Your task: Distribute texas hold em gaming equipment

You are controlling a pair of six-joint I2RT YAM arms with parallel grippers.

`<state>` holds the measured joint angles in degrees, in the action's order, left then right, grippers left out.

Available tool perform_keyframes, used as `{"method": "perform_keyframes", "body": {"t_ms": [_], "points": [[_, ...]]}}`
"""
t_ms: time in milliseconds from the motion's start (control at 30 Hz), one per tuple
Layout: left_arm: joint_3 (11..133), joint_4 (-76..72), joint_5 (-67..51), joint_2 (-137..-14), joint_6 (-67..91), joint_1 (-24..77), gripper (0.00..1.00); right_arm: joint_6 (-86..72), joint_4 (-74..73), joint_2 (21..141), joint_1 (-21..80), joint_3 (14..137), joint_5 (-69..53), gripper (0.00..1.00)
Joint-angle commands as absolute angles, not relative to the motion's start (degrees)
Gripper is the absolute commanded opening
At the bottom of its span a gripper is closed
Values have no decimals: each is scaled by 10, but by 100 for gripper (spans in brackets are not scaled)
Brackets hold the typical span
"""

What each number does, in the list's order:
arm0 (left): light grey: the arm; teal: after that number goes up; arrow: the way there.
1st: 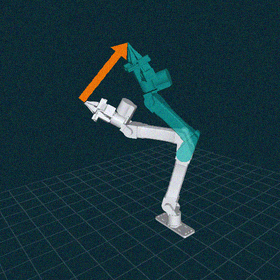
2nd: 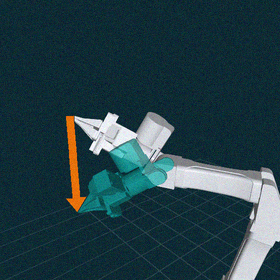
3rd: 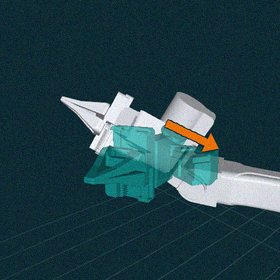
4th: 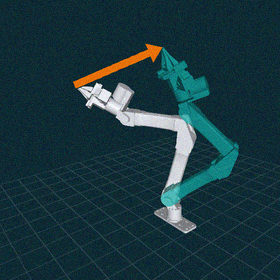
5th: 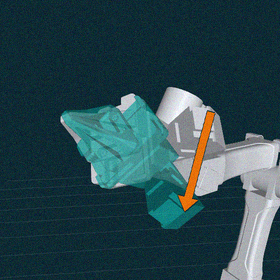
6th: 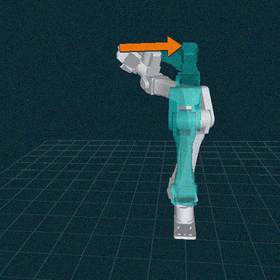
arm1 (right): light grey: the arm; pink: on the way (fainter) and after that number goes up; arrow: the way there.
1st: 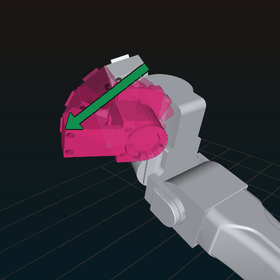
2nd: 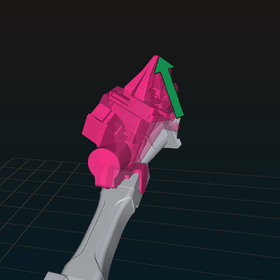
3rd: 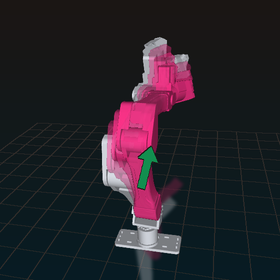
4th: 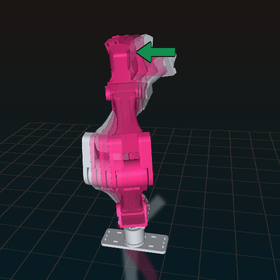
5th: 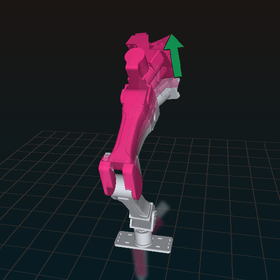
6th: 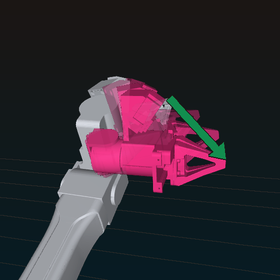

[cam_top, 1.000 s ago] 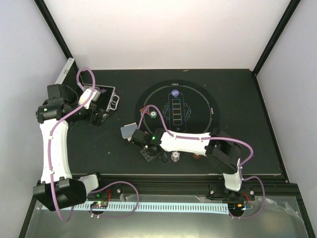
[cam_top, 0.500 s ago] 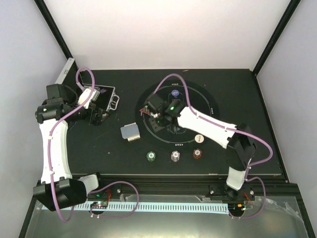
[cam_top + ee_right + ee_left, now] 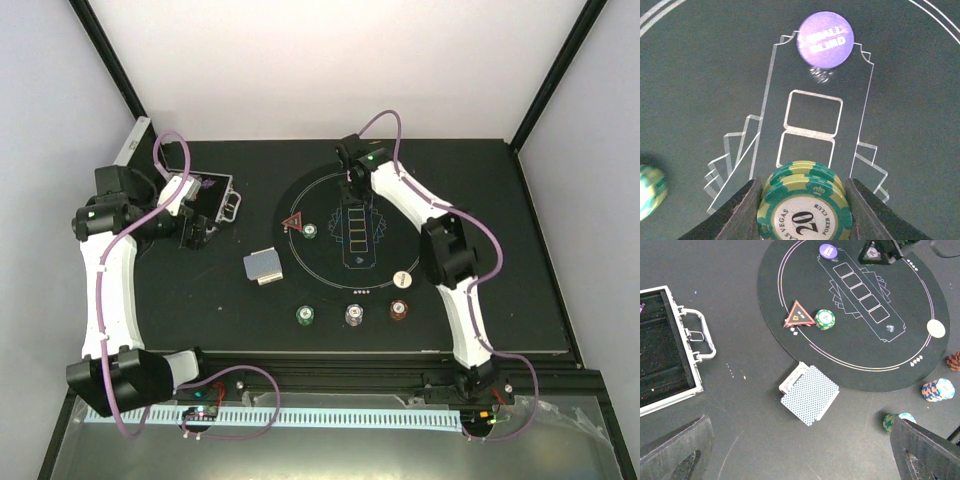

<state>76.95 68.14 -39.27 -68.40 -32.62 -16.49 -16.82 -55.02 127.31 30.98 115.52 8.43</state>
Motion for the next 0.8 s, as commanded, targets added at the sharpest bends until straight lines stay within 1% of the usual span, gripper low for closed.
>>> {"method": "perform_keyframes", "body": {"t_ms": [0, 133, 433, 767], "points": [[797, 687, -405, -698, -337, -170, 99, -148, -579, 1343, 284, 1231, 64, 10], [799, 682, -409, -709, -336, -170, 99, -146, -582, 1392, 271, 1270, 55, 10], [800, 680, -407, -717, -343, -170, 99, -151, -567, 1454, 263, 1310, 40, 12], [804, 672, -398, -723, -343, -171, 99, -158, -555, 1537, 231, 1404, 19, 15]]}}
